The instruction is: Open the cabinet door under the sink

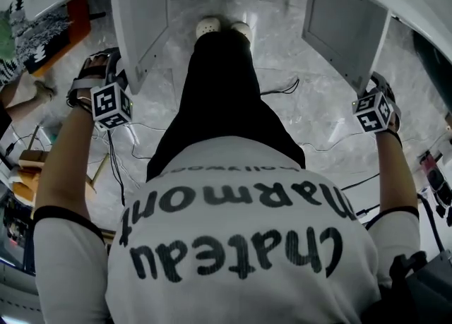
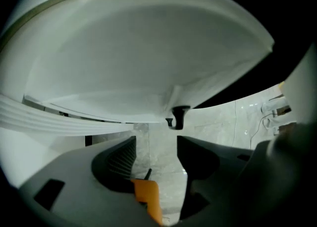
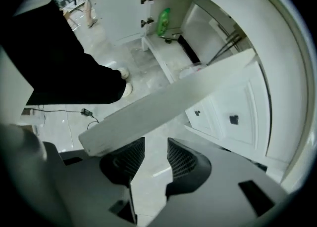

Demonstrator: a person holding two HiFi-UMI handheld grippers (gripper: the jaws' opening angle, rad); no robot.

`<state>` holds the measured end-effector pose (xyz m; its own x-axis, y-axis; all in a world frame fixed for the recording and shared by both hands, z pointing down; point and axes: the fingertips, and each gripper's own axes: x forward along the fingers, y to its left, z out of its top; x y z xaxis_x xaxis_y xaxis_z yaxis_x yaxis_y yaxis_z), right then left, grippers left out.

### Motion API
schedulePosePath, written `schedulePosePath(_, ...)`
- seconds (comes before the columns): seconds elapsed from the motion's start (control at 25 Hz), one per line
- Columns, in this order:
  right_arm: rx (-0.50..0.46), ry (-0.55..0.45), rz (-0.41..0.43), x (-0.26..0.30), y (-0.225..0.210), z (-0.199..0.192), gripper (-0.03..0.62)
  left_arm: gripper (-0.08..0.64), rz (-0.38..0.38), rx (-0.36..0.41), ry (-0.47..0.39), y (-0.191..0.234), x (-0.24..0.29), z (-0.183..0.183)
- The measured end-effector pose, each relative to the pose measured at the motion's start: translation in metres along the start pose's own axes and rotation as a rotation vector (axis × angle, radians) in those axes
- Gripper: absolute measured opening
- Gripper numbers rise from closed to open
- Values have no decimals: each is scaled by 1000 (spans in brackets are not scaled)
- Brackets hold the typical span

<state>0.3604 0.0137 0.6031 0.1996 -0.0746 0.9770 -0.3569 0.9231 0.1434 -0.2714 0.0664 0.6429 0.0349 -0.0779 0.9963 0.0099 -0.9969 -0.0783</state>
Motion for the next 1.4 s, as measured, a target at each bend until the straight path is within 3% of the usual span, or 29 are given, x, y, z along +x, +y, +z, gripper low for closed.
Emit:
schedulePosePath(0.08, 79, 7, -40, -7, -7, -4, 147, 256, 18, -37, 24, 3, -3, -9)
schedulePosePath(0.16, 139, 17, -93, -17, -14, -7, 139, 240, 65, -122, 45, 10, -8, -22)
schedulePosePath(0.28, 237, 26, -170, -35, -19, -14, 126, 185, 178, -348, 31, 32, -25, -36)
schedulePosePath(0.4, 345, 11, -231, -52, -22, -15, 115, 72, 320, -620, -25, 64, -48, -48)
schedulePosePath(0.48, 446, 2, -253, -61, -24, -17, 107, 48, 381, -738, -68, 82, -61, -51)
schedulePosePath(0.64, 776, -46, -271, -87, -20, -29, 48, 37, 446, -901, -175, 91, -98, -48)
schedulePosePath(0.72, 979, -114, -334, -105, -32, -33, 40, 35, 503, -983, -238, 106, -117, -50)
schedulePosePath(0.84, 1273, -271, -417, -136, -54, -38, 38, 35, 621, -1126, -351, 136, -156, -56)
schedulePosePath(0.96, 1448, -479, -472, -179, -77, -27, 37, 35, 727, -1246, -485, 153, -201, -60)
schedulePosePath(1.08, 1489, -733, -497, -227, -109, 3, 37, 35, 763, -1281, -632, 171, -240, -53)
schedulePosePath(1.16, 1448, -872, -483, -259, -127, 28, 37, 25, 759, -1246, -709, 181, -265, -37)
schedulePosePath(1.28, 1304, -1003, -457, -303, -140, 59, 21, 17, 789, -1109, -766, 186, -306, 4)
schedulePosePath(1.4, 1134, -1093, -447, -342, -147, 83, 14, 17, 784, -1063, -861, 197, -341, 54)
